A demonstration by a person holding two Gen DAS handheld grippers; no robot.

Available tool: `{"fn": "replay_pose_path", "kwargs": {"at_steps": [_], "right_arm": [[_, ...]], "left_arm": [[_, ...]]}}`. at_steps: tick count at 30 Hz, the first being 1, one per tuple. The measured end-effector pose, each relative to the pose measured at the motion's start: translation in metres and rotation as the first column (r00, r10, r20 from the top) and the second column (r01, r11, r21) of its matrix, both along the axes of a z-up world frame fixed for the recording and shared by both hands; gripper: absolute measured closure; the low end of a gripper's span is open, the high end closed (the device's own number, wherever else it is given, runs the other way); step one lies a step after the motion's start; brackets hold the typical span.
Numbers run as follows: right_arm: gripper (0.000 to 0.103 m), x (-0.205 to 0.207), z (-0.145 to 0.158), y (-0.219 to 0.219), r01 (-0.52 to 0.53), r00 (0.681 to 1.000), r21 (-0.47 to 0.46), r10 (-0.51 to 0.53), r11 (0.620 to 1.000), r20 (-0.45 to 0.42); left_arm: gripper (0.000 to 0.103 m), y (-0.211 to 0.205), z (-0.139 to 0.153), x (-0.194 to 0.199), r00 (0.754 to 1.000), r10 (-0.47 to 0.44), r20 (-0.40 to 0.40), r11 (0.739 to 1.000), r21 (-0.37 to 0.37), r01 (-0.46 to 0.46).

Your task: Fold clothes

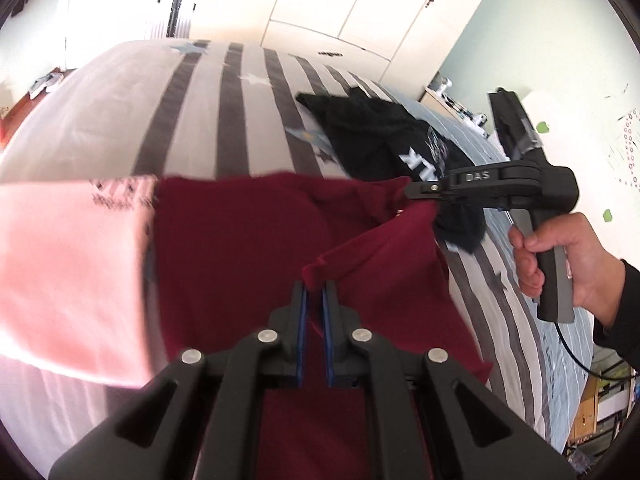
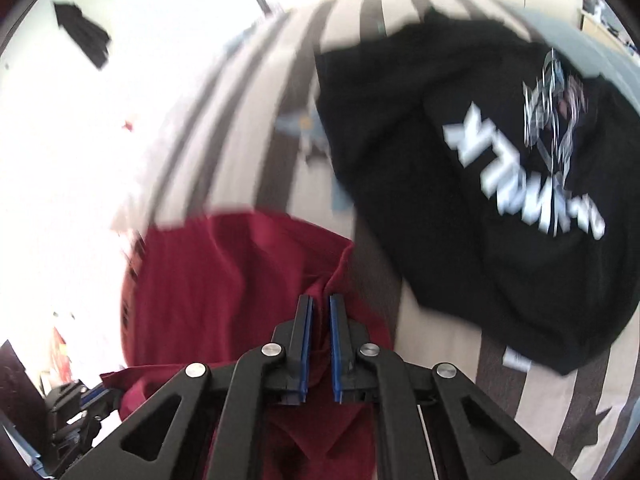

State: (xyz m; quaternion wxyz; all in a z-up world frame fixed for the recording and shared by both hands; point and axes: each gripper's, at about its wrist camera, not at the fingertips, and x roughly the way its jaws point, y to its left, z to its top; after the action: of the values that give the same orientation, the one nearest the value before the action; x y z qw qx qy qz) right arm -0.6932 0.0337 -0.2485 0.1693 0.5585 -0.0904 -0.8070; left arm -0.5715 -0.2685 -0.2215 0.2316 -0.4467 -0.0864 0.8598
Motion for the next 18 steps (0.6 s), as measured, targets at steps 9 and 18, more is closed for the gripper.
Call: {"fn": "replay_pose_path", "kwargs": {"at_steps": [9, 18], "right_arm": [[0.097, -0.045, 0.015, -0.021, 0.04, 0.998, -0.035, -0.042, 0.999, -0.042], [0.089, -0.066, -0.001, 0.009, 0.17, 0.985, -0.069, -0.171, 0.983, -0.011]], "left_arm": [[0.098, -0.026, 0.015, -0.087, 0.998, 0.064, 0.001, 0.989, -0.13, -0.063], [0.098, -0.031, -0.024, -0.125, 0.99, 0.12, 0.072, 0.968, -0.23, -0.1]]}}
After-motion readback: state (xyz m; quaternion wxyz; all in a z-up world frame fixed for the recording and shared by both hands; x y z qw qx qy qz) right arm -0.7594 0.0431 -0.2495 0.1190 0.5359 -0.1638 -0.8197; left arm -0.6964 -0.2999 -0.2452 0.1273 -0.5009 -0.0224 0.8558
